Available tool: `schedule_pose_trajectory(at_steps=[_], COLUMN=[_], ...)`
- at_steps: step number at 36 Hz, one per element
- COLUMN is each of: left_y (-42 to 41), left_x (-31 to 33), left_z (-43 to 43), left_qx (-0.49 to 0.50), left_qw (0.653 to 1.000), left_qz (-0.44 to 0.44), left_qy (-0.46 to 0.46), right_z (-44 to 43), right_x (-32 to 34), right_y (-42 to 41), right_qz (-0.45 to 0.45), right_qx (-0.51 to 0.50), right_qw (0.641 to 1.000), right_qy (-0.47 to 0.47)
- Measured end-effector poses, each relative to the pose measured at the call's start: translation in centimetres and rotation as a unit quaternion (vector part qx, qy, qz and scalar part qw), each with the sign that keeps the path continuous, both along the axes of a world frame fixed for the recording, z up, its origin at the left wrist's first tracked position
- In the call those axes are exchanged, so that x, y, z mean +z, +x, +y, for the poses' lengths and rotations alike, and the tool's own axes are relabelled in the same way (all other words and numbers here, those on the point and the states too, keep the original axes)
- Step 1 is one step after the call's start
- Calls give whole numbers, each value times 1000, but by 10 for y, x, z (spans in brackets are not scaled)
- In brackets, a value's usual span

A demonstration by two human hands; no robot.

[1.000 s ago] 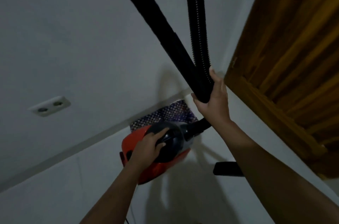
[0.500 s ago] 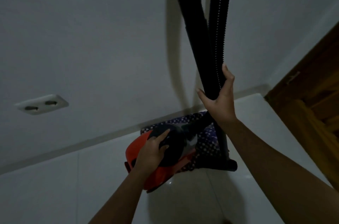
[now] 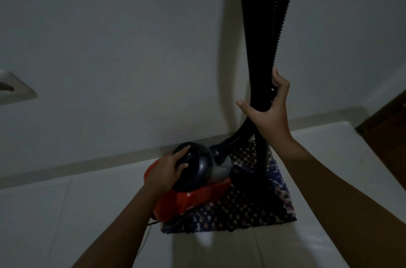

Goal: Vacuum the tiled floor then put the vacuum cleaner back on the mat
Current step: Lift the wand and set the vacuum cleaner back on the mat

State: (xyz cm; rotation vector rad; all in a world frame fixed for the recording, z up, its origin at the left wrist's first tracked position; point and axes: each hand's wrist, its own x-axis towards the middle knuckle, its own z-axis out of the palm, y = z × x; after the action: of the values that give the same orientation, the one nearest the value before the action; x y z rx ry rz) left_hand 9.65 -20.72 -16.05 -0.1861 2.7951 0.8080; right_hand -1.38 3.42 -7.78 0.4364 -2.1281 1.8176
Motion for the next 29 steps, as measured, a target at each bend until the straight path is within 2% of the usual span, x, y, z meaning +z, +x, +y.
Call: schedule_pose_trajectory(at_steps=[10,16,23,29], left_y=[-38,-60,-73,-82], left_x=[-83,-98,-106,-106], left_z=[-8,7,27,23], left_qx=[7,-30,-73,-93], left_qw=[999,997,997,996], left_qz=[40,65,20,14], left_qy=[2,4,-3,5], right_z=[19,26,41,48], right_x=[-103,-118,-128,-130], right_y=[-20,-19,-6,-4], right_qz=[28,19,-29,-33], right_qx=[27,13,-48,-88], right_qw=[999,999,998,995], right_qy=[-23,-35,-36,-32])
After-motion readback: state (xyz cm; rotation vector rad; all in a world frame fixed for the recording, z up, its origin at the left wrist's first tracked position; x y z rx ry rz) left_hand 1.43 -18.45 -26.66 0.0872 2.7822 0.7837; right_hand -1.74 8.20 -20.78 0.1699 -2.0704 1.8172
